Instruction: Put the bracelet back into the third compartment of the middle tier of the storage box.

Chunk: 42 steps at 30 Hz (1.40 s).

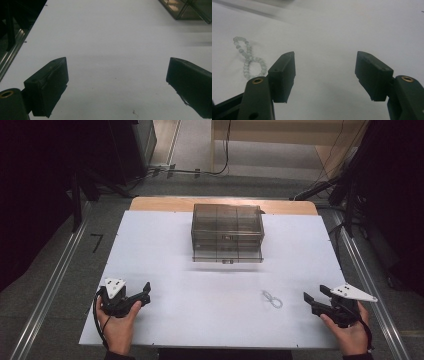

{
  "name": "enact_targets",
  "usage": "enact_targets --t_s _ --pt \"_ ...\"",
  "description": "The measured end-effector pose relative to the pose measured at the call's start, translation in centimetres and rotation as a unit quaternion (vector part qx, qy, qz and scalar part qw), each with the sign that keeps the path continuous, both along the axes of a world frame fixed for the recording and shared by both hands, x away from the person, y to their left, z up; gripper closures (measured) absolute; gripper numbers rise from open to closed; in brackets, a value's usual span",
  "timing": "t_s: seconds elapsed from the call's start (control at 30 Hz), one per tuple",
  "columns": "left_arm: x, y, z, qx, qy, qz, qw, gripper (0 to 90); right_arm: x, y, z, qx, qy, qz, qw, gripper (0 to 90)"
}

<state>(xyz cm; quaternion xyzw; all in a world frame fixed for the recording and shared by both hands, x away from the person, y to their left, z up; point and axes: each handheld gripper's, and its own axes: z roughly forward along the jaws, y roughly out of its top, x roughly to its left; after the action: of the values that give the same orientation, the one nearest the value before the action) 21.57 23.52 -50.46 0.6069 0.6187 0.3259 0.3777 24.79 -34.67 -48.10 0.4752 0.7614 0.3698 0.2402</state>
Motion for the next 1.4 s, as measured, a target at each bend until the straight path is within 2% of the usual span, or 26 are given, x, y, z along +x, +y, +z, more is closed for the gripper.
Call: enact_targets --t_s 0.43,0.93,1.4 --pt "0.0 0.0 0.0 0.002 0.003 -0.001 1.0 4.1 -0.1 1.1 0.1 0.001 0.003 0.014 0.9999 31.8" --pt "0.1 0.0 -0.1 0.001 0.004 -0.003 1.0 4.1 0.0 2.4 -0.2 -0.009 0.011 0.039 0.9992 31.8" --pt "0.1 0.0 -0.1 0.001 0.004 -0.004 1.0 4.1 0.1 3.0 -0.2 -0.008 0.016 0.051 0.9986 33.9"
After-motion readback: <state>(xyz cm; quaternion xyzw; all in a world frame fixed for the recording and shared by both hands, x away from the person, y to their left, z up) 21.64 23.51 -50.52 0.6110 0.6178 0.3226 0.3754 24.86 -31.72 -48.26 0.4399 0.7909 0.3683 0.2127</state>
